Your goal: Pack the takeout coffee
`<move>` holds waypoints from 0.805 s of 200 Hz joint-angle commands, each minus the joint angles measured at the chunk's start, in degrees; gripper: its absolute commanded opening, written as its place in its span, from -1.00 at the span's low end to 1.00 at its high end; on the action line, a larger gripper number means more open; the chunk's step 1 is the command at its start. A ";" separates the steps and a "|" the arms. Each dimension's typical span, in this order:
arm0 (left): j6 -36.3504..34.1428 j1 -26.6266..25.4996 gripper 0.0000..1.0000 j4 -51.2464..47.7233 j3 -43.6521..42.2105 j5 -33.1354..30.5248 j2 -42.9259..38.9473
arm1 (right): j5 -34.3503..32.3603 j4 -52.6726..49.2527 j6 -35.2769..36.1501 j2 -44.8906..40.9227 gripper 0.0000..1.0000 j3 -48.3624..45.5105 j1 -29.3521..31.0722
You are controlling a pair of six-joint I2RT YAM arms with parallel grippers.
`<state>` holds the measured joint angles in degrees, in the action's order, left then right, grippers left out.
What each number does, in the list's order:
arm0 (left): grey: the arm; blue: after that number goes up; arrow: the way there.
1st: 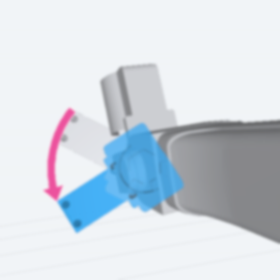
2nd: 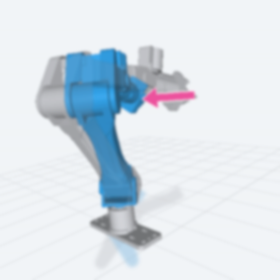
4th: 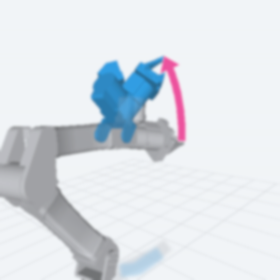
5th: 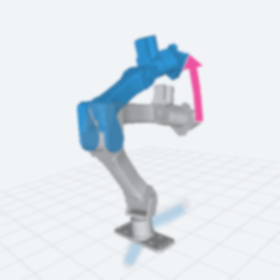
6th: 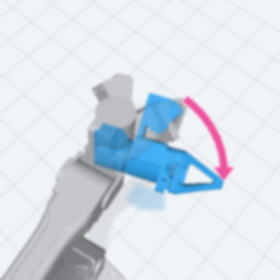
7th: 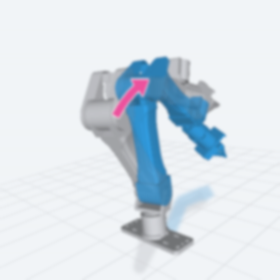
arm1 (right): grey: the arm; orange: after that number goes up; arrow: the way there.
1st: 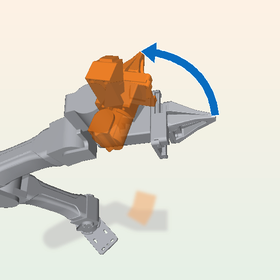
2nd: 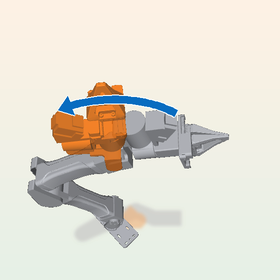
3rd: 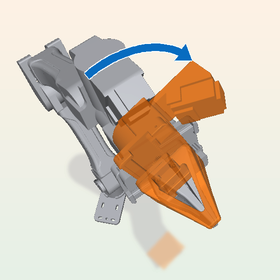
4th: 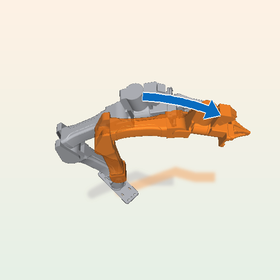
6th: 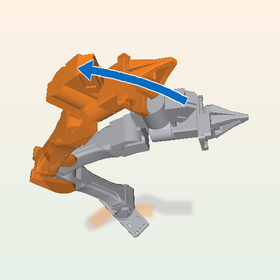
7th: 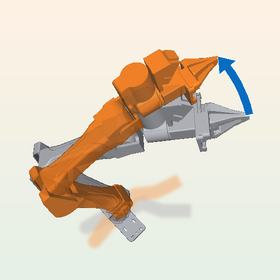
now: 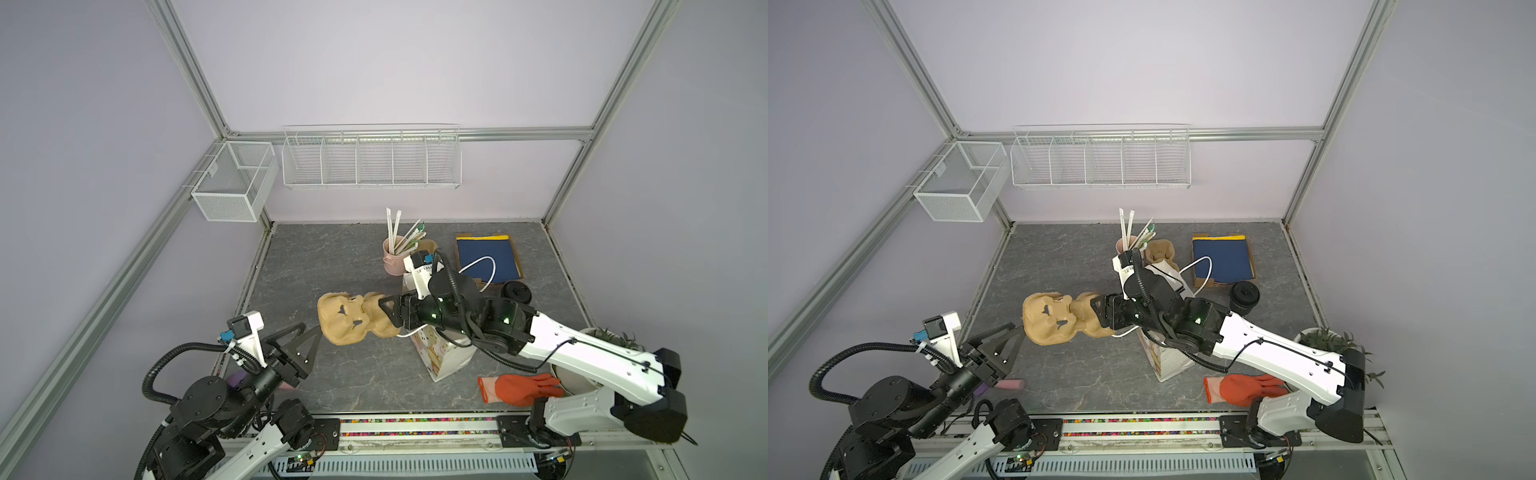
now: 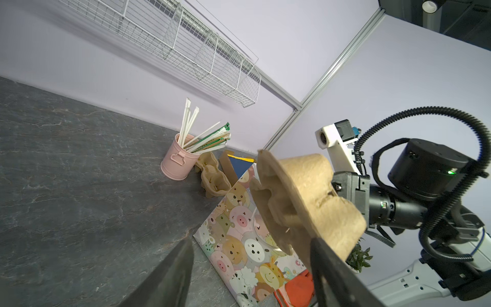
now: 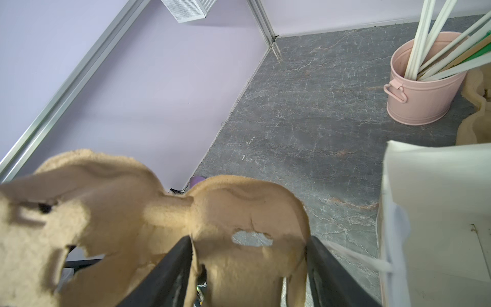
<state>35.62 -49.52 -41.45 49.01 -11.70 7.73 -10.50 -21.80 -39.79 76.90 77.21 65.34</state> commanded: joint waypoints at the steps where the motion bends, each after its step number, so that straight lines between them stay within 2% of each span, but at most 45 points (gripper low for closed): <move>1: -1.51 0.09 0.41 -1.40 1.13 1.56 -0.04 | 0.73 2.27 1.07 -1.03 0.40 -0.85 0.06; 48: -0.27 0.10 0.45 1.16 -0.74 3.02 1.05 | 0.97 2.06 1.03 0.06 0.40 -1.02 0.06; 89: 1.92 0.10 0.46 4.70 -1.40 5.42 1.65 | 2.71 2.76 0.38 4.28 0.39 -0.35 0.08; 140: 2.08 0.09 0.47 1.82 0.59 3.38 0.93 | 5.81 3.80 -0.37 9.90 0.38 1.42 0.31; 161: 3.75 0.09 0.47 1.71 -1.64 3.19 1.06 | 4.50 3.89 0.21 11.92 0.39 1.31 0.48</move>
<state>37.54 -49.52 -38.54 48.23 -7.66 9.10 -6.09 -19.42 -39.44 87.48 77.36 65.41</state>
